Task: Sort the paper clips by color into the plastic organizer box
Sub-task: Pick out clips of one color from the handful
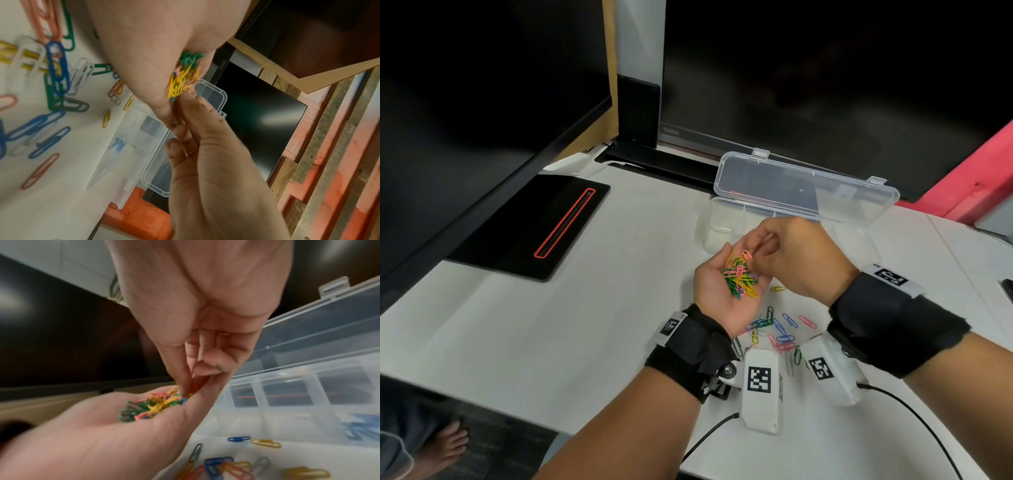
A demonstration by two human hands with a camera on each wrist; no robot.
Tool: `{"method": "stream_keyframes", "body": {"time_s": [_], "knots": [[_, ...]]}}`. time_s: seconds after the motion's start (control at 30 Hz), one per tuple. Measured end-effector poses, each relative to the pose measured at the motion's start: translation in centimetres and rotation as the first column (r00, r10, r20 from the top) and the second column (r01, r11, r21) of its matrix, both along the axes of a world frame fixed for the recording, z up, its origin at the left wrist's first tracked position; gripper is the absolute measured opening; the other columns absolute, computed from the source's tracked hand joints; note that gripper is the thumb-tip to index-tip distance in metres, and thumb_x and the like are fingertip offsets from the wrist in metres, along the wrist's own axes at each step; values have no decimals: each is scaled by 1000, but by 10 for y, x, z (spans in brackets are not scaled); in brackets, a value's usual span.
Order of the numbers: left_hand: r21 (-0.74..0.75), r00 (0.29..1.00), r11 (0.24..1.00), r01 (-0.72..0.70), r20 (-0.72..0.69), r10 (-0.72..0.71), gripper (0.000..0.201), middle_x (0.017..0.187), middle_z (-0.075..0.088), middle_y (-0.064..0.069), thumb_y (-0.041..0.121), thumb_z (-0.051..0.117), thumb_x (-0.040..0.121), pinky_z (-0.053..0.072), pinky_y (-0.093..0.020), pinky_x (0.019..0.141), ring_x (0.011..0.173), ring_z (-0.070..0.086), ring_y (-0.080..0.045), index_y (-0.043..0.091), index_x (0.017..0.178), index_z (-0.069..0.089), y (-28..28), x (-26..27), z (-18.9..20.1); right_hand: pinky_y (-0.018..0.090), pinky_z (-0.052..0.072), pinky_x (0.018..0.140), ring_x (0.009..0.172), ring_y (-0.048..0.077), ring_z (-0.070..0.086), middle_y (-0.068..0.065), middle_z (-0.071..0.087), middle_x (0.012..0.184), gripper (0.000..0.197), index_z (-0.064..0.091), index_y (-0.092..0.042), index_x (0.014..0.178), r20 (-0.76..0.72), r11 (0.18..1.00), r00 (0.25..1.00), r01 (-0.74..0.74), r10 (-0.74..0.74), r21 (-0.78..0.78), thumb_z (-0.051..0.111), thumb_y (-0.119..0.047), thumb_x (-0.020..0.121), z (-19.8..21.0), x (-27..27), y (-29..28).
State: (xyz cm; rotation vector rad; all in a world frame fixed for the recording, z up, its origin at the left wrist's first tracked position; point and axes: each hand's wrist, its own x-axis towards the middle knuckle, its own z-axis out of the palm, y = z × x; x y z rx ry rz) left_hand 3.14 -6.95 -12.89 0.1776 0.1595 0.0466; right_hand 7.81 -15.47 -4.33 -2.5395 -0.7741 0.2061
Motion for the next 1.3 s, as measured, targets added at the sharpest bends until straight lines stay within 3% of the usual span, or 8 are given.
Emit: {"method": "stream_keyframes", "body": {"time_s": [0.17,0.37,0.57,0.73,0.9,1.0,1.13,1.3], "knots": [[-44,999,999,-25,-30,24,49,118,65,-23,26,26,103,51,-39,90,100,68,-33,-2,136,48,0,1,2,18,51,64,62,8,69,4,74,68,10,71,-10,84,-229,984,973,46,-5,172,73,-1,80,5,4,-8],[-78,997,997,-18,-70,13,42,111,69,-20,25,33,103,47,-43,98,106,65,-32,-2,122,59,0,0,3,9,39,41,41,3,58,10,71,64,10,71,2,86,-366,950,930,102,14,295,62,-1,90,12,1,-8],[-82,998,996,-22,-59,17,41,94,70,-18,25,31,103,50,-42,90,82,69,-31,-1,117,59,-1,0,4,24,52,50,54,19,63,20,73,73,12,65,-6,76,-340,964,940,118,-31,240,71,-10,86,10,10,-5],[-96,999,995,-10,-54,5,46,111,67,-25,25,29,104,39,-46,107,110,55,-32,-4,132,50,1,0,0,29,58,53,47,15,62,10,71,61,15,69,-6,77,-192,982,979,100,-69,160,82,-14,75,8,14,-9],[-102,998,994,-32,-62,26,47,118,65,-24,25,30,103,39,-44,108,108,63,-33,-5,133,51,2,2,0,20,46,48,47,11,51,9,59,67,15,69,-4,92,-472,869,882,224,12,440,55,-3,95,11,12,-18],[-94,997,995,-33,-71,27,47,129,58,-26,25,30,104,43,-42,105,121,57,-34,-4,134,50,3,1,1,17,31,42,43,7,34,0,48,60,31,70,-13,90,-512,935,859,177,5,307,41,-5,99,10,5,-20],[-73,996,996,-57,-70,52,46,131,58,-23,26,28,103,48,-40,98,124,53,-35,-3,132,51,5,2,1,14,31,44,44,3,45,-15,55,48,14,72,-22,72,-83,990,996,-44,33,-131,66,-29,83,10,-14,-13],[-57,996,997,-58,-71,54,47,127,61,-21,27,28,103,46,-43,96,117,58,-32,-2,131,53,4,1,0,28,46,66,73,16,59,-4,67,78,11,67,-32,70,80,951,994,-51,79,-306,72,-37,79,-6,-26,-5]]}}
